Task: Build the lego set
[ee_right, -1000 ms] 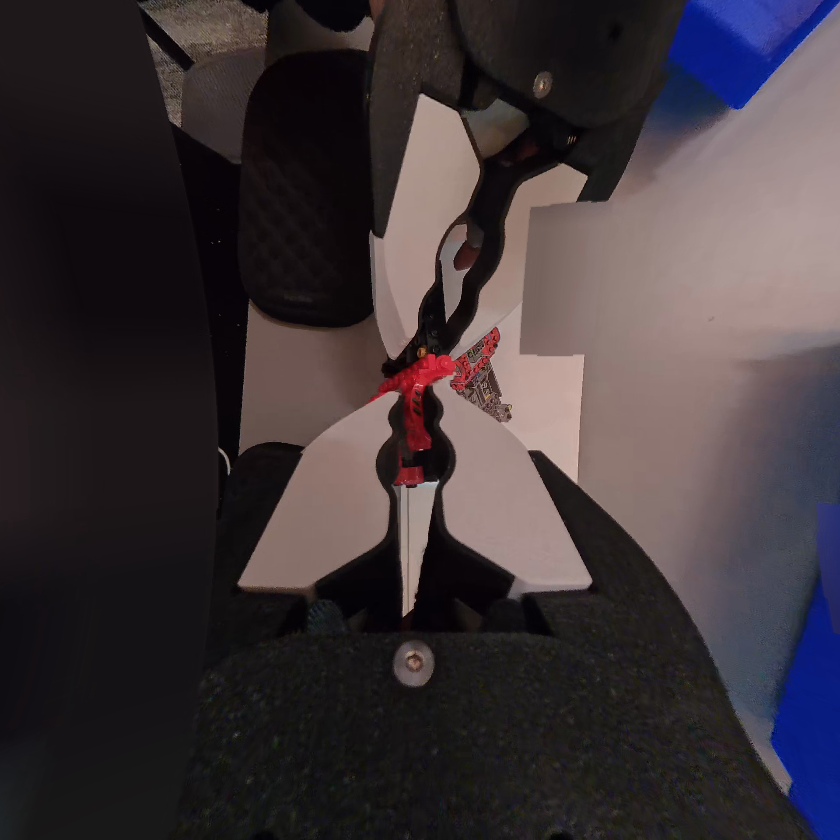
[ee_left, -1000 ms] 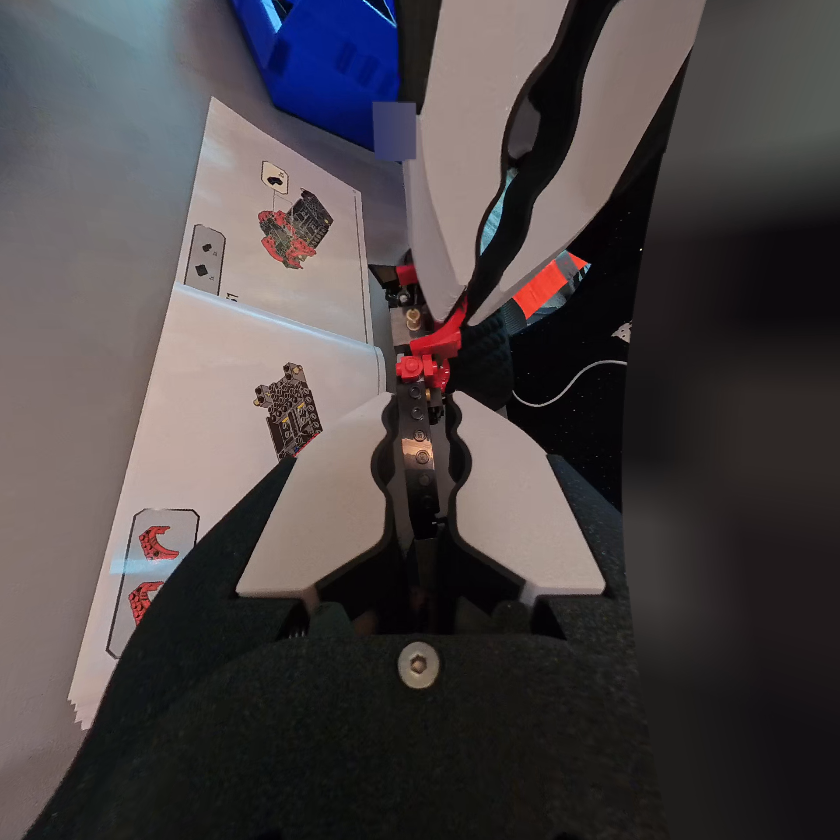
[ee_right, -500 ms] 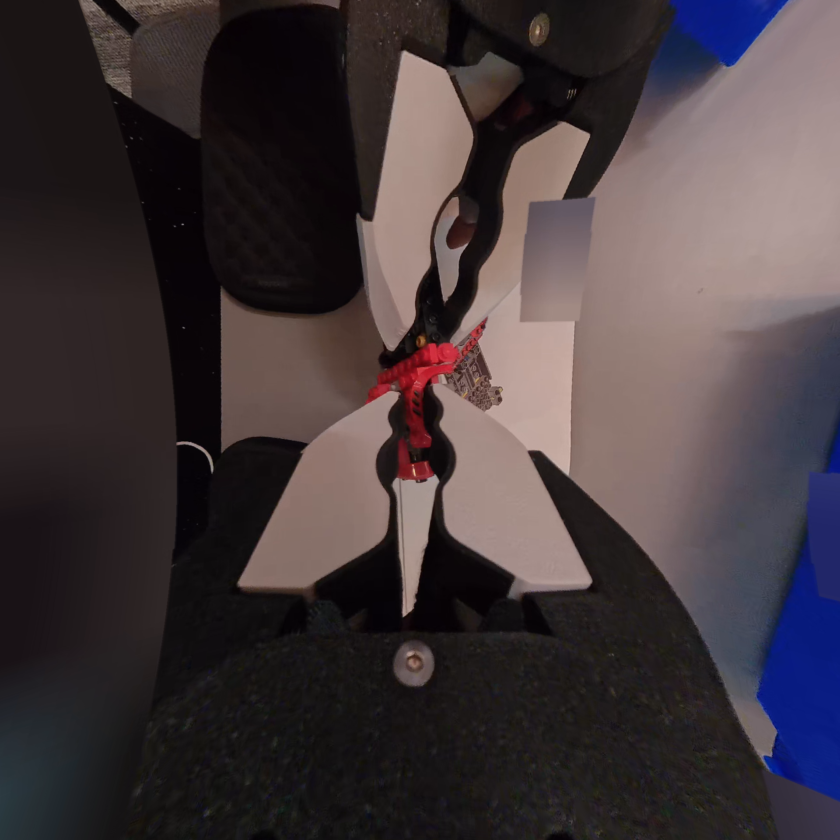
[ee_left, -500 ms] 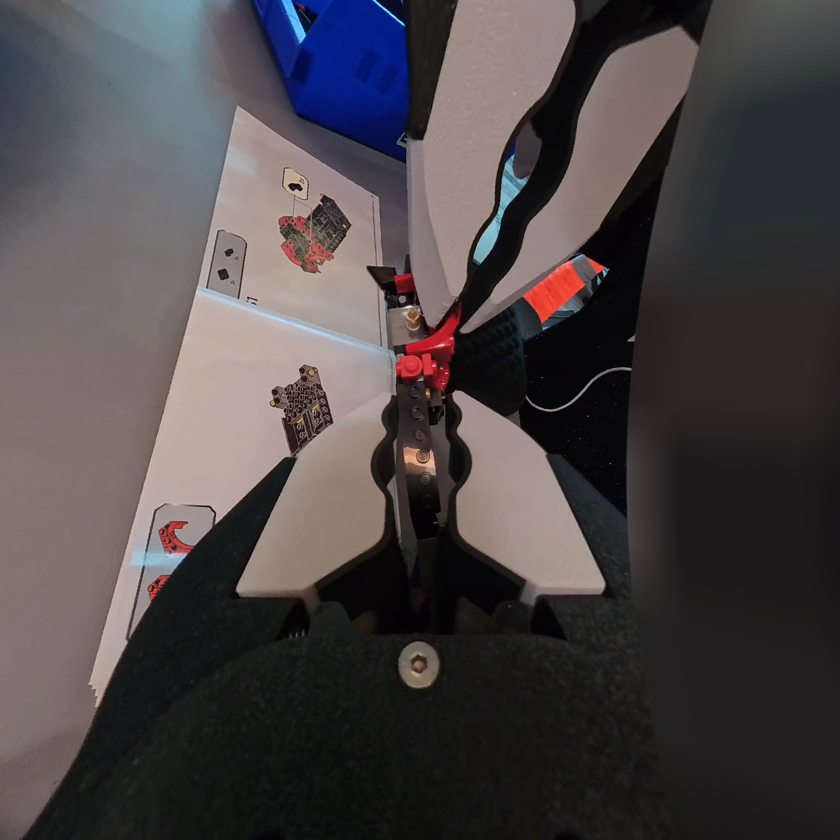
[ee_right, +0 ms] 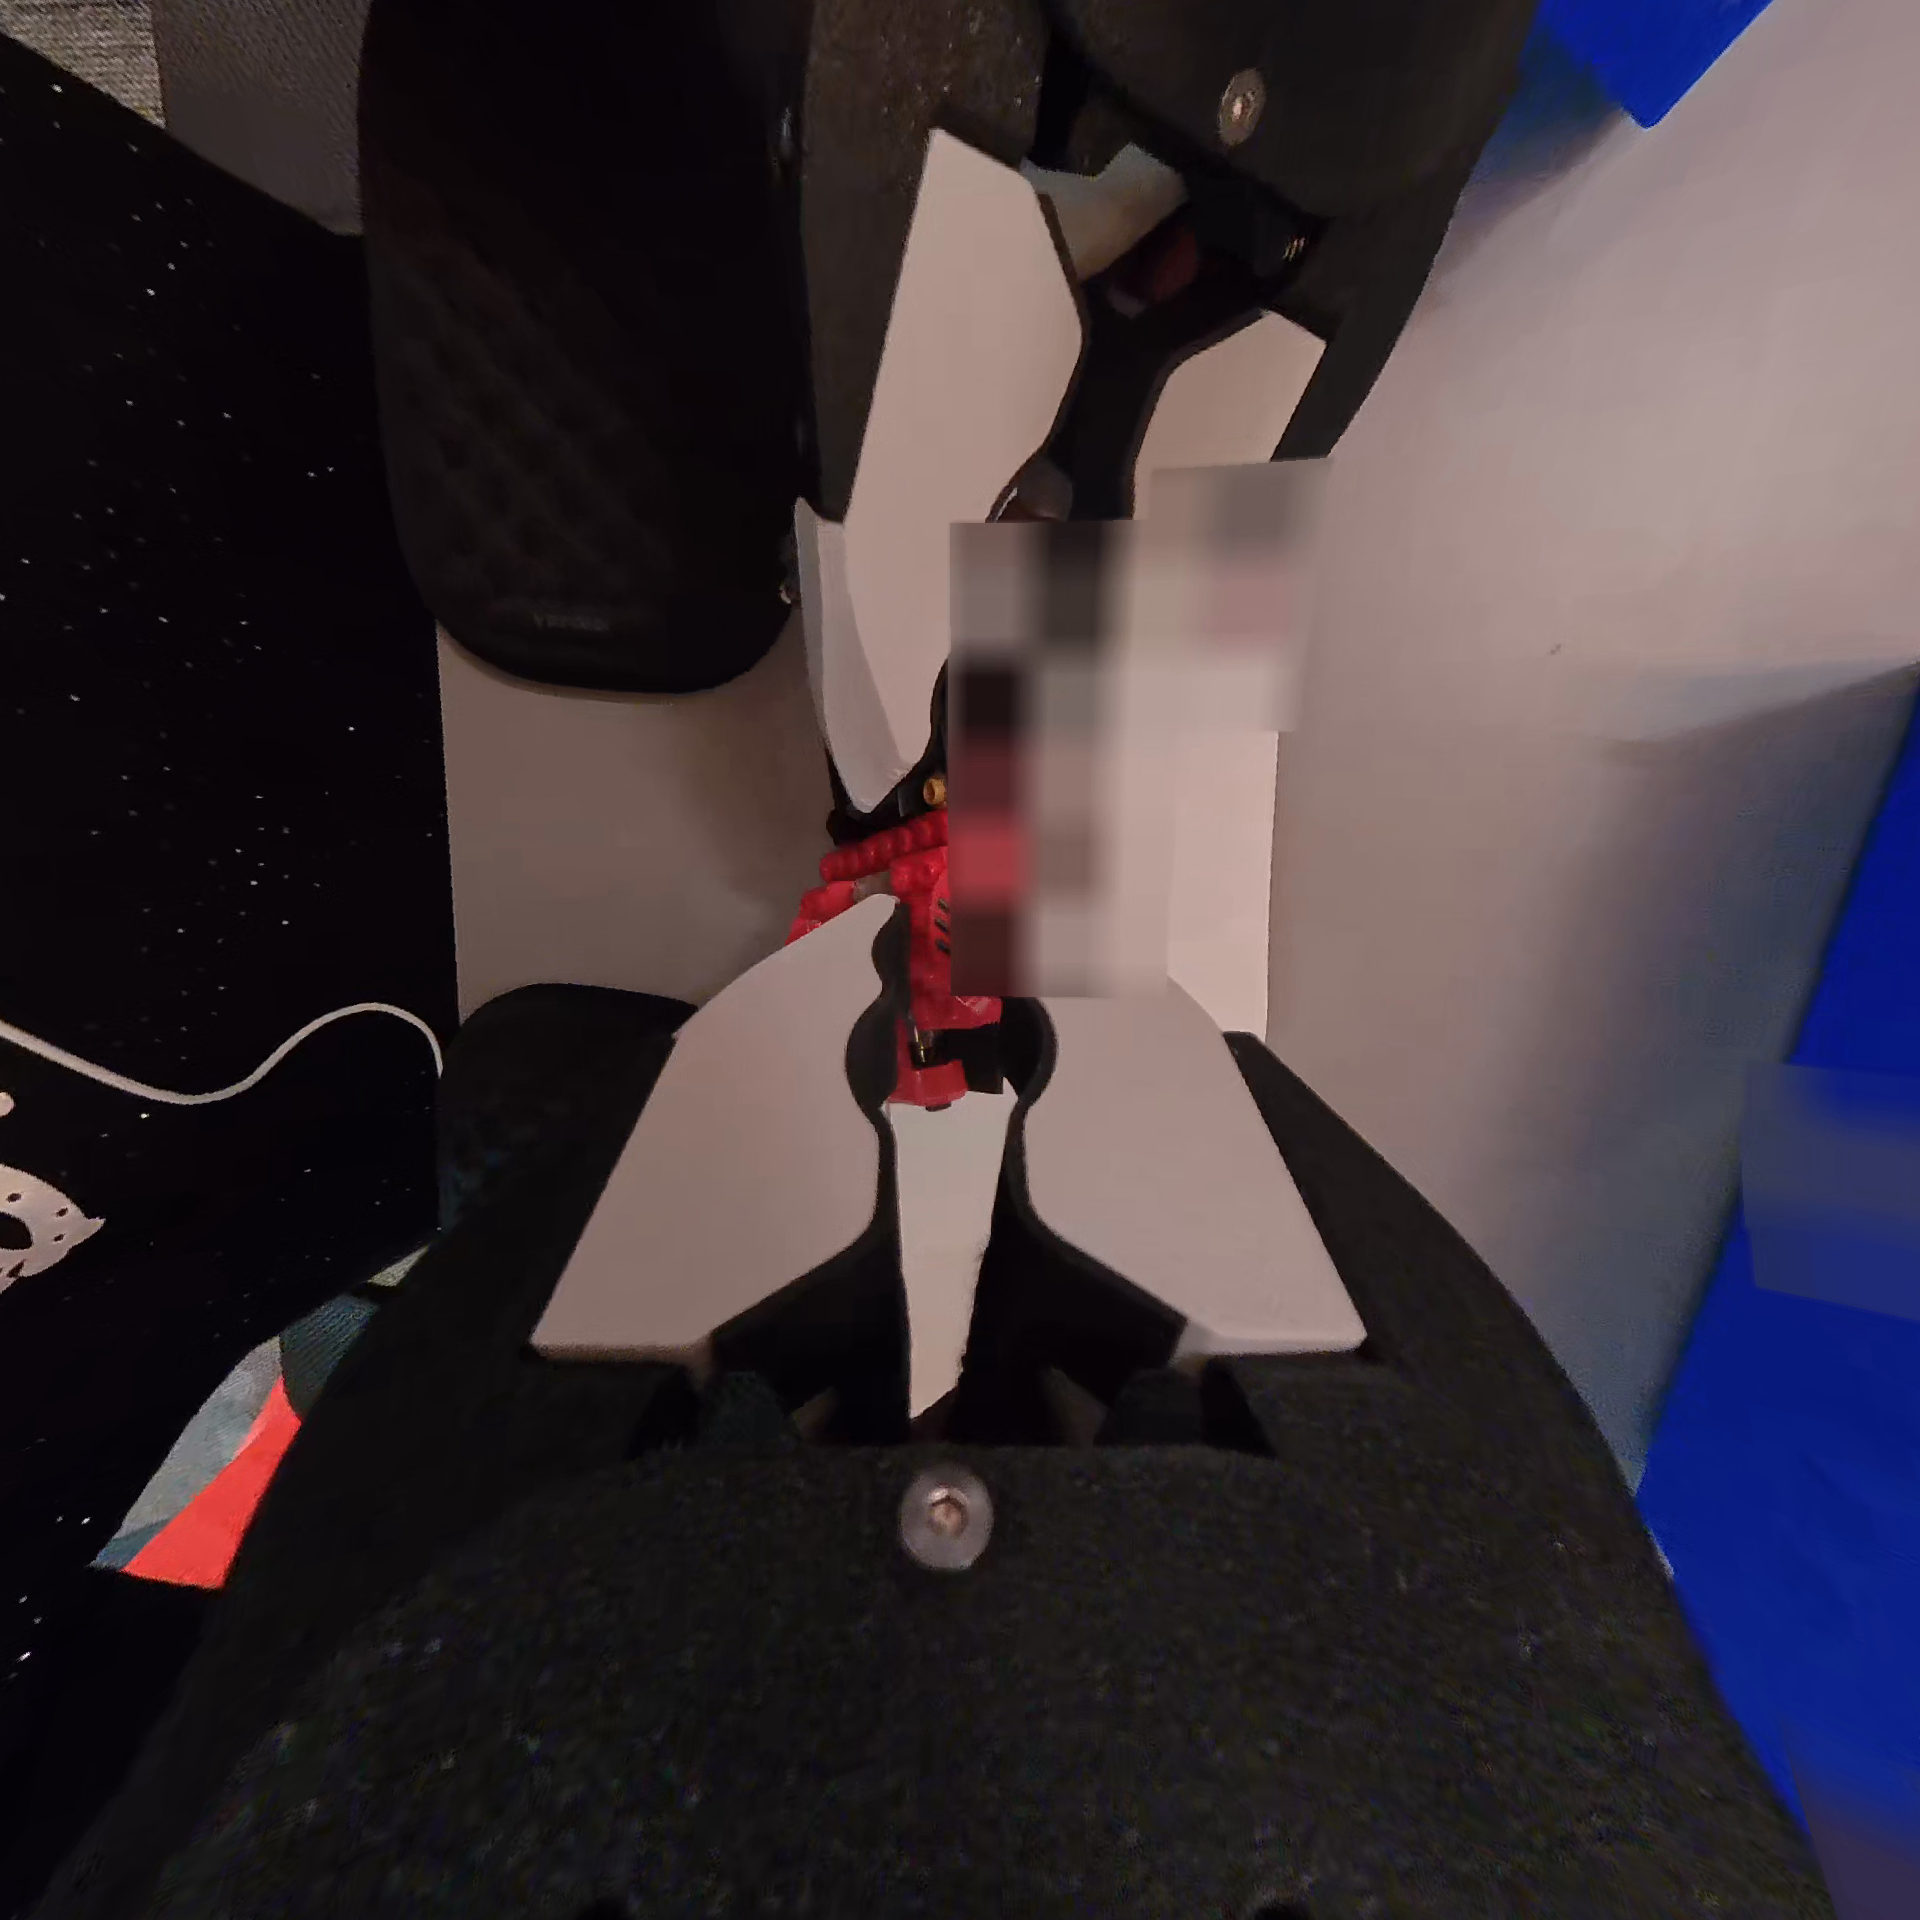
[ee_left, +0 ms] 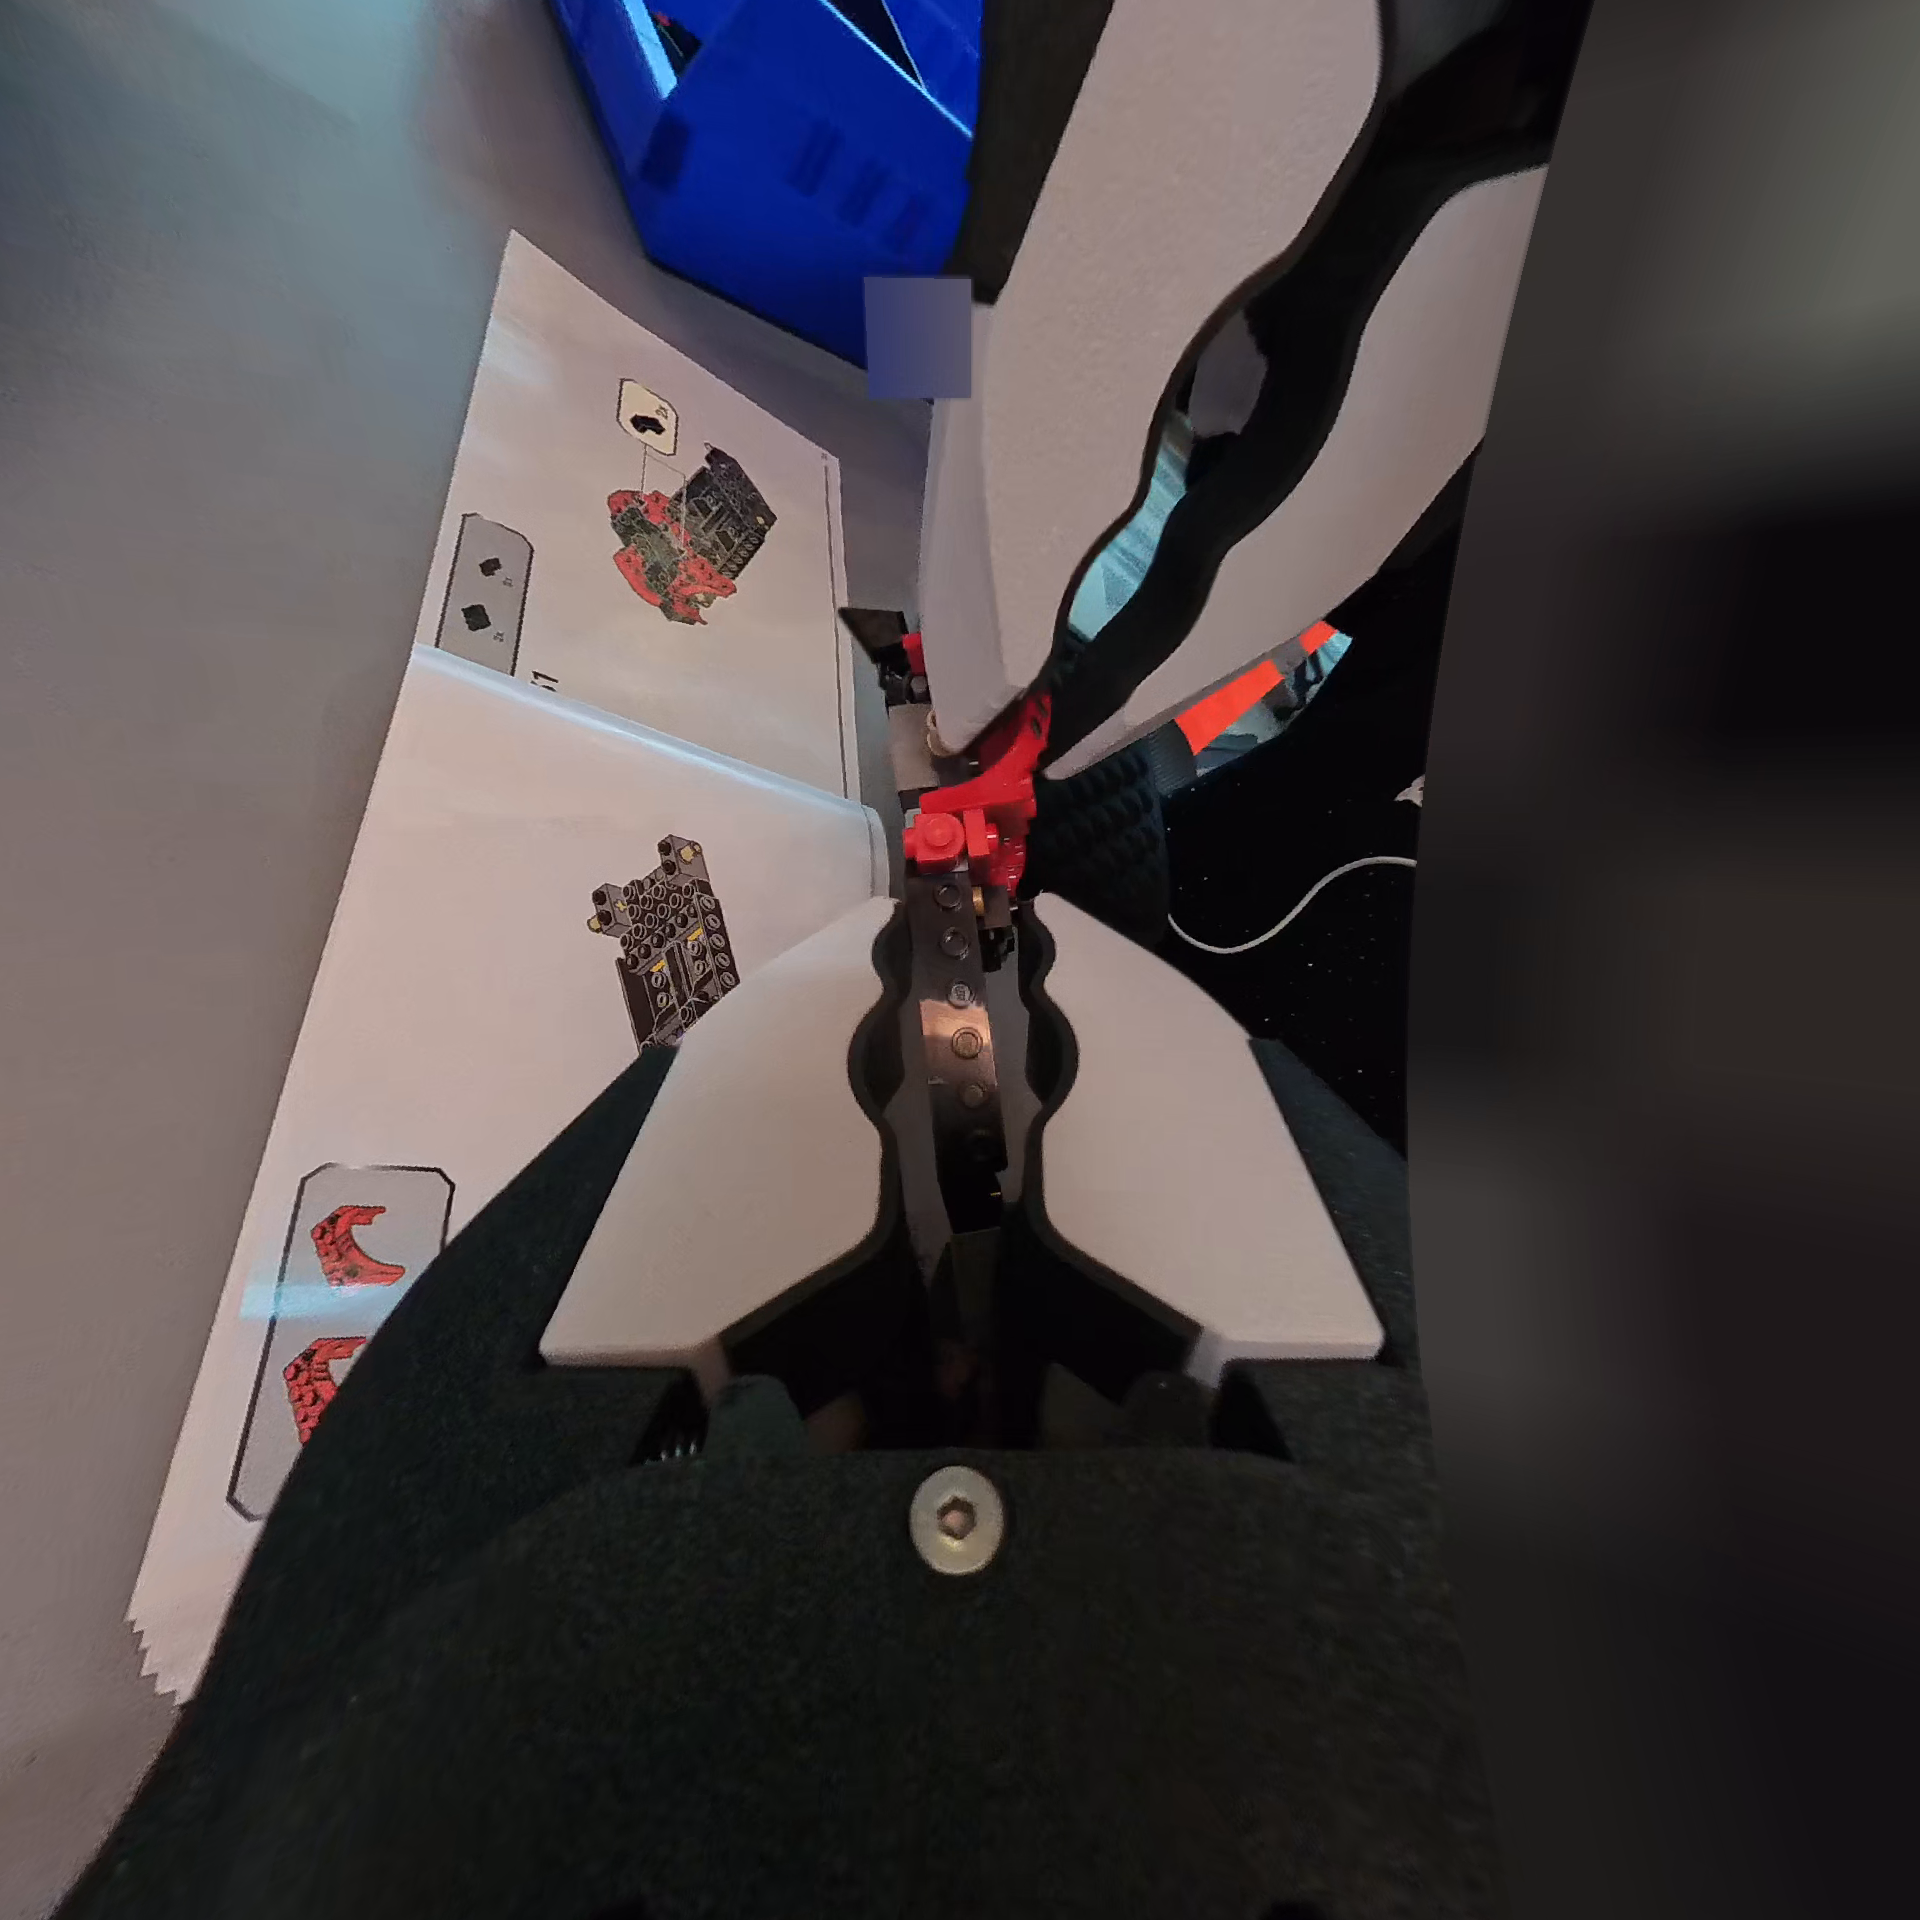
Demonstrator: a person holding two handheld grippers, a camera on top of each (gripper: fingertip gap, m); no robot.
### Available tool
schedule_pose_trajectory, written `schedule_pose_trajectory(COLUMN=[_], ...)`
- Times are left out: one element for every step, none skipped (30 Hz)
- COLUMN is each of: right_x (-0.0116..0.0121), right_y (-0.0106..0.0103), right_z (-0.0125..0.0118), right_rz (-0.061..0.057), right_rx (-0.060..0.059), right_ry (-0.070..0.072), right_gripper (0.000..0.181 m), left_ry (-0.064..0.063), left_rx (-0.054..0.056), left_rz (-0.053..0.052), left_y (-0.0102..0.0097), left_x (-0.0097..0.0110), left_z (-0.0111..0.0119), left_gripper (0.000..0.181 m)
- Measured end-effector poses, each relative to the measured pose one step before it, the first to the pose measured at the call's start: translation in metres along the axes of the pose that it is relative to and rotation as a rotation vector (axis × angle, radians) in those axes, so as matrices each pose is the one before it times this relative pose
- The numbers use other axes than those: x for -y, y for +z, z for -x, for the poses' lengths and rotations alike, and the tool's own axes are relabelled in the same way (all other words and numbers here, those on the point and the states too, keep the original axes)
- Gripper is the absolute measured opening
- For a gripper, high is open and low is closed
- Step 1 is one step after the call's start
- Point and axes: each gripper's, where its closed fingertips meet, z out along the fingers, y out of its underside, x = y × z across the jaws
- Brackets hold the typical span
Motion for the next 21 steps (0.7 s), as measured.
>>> schedule_pose_trajectory(right_x=[0.00027, 0.00036, 0.00035, 0.00023, 0.00001, 0.00024, 0.0001, -0.00023, -0.00011, -0.00007, 0.00004, -0.00027, -0.00006, 0.00073, 0.00157, 0.00155, 0.00118, 0.00076, 0.00066, -0.00002, -0.00046], right_y=[-0.00026, -0.00039, -0.00047, -0.00056, -0.00038, -0.00026, -0.00001, 0.00008, 0.00019, 0.00031, 0.00018, 0.0001, -0.00057, -0.00111, -0.00163, -0.00243, -0.0032, -0.00364, -0.00387, -0.00396, -0.00409], right_z=[-0.0007, -0.00006, 0.00015, -0.00002, -0.00026, 0.00032, 0.00085, 0.00041, 0.00018, 0.00038, 0.00007, 0.00031, 0.00021, 0.00063, 0.00111, 0.00138, 0.00099, 0.00059, 0.00066, 0.00049, -0.00018], right_rz=[-0.0053, -0.0061, -0.0064, -0.0053, -0.0043, -0.0061, -0.0058, -0.0047, -0.0056, -0.0057, -0.0057, -0.0033, -0.0042, -0.0104, -0.0172, -0.0191, -0.0206, -0.0238, -0.0276, -0.0298, -0.0322], right_rx=[-0.0045, -0.0005, 0.0, -0.0006, -0.0012, 0.0033, 0.0073, 0.0063, 0.0057, 0.0072, 0.004, 0.0032, 0.0021, 0.0041, 0.0083, 0.0119, 0.0099, 0.007, 0.0082, 0.0076, 0.0042], right_ry=[0.003, 0.0013, 0.0002, 0.001, 0.0013, 0.0013, 0.002, 0.0044, 0.0063, 0.0057, 0.0037, 0.0016, 0.0016, 0.0018, 0.0038, 0.0055, 0.0068, 0.0067, 0.0059, 0.0082, 0.0127], right_gripper=[0.014, 0.014, 0.015, 0.015, 0.017, 0.018, 0.019, 0.021, 0.022, 0.022, 0.022, 0.022, 0.022, 0.023, 0.025, 0.026, 0.028, 0.031, 0.033, 0.037, 0.04], left_ry=[-0.0064, -0.0064, -0.005, -0.0028, 0.0, 0.0027, 0.0035, 0.0012, 0.0006, 0.0019, 0.0014, -0.0004, -0.0013, -0.0016, -0.0006, 0.0004, 0.0014, 0.0025, 0.0017, 0.0028, 0.0081], left_rx=[-0.0067, -0.0081, -0.0076, -0.0052, -0.0036, -0.0021, -0.0029, -0.0053, -0.0035, 0.0007, 0.002, -0.0004, -0.0028, -0.0014, 0.0008, 0.0027, 0.0034, 0.0016, -0.0007, 0.0006, 0.0047], left_rz=[-0.0072, -0.0074, -0.0075, -0.0072, -0.006, -0.0042, -0.0045, -0.0056, -0.004, -0.0005, 0.0001, -0.001, -0.0021, -0.0032, -0.0036, -0.0033, -0.0034, -0.0047, -0.0062, -0.0085, -0.0115], left_y=[-0.00023, -0.0003, -0.00025, -0.00017, -0.00015, -0.00016, 0.00004, 0.00003, 0.00007, 0.00019, 0.00017, 0.00022, 0.00018, 0.00018, 0.00004, -0.00008, -0.00014, -0.00035, -0.00033, -0.00043, -0.00053], left_x=[0.00023, 0.00026, 0.00042, 0.00059, 0.00064, 0.00059, 0.00069, 0.00084, 0.00078, 0.00012, -0.0001, -0.00009, -0.00007, -0.00001, -0.00001, -0.00006, -0.00012, 0.00011, 0.00052, 0.00084, 0.00131], left_z=[0.00004, -0.00027, -0.00045, -0.00044, -0.0005, -0.00058, -0.00095, -0.00138, -0.00111, -0.00039, 0.00004, -0.00022, -0.00038, -0.00012, 0.0001, 0.00046, 0.00025, -0.0003, -0.00086, -0.00095, -0.00093], left_gripper=[0.019, 0.019, 0.019, 0.018, 0.019, 0.019, 0.018, 0.018, 0.018, 0.019, 0.019, 0.019, 0.019, 0.019, 0.018, 0.018, 0.018, 0.019, 0.019, 0.019, 0.019])
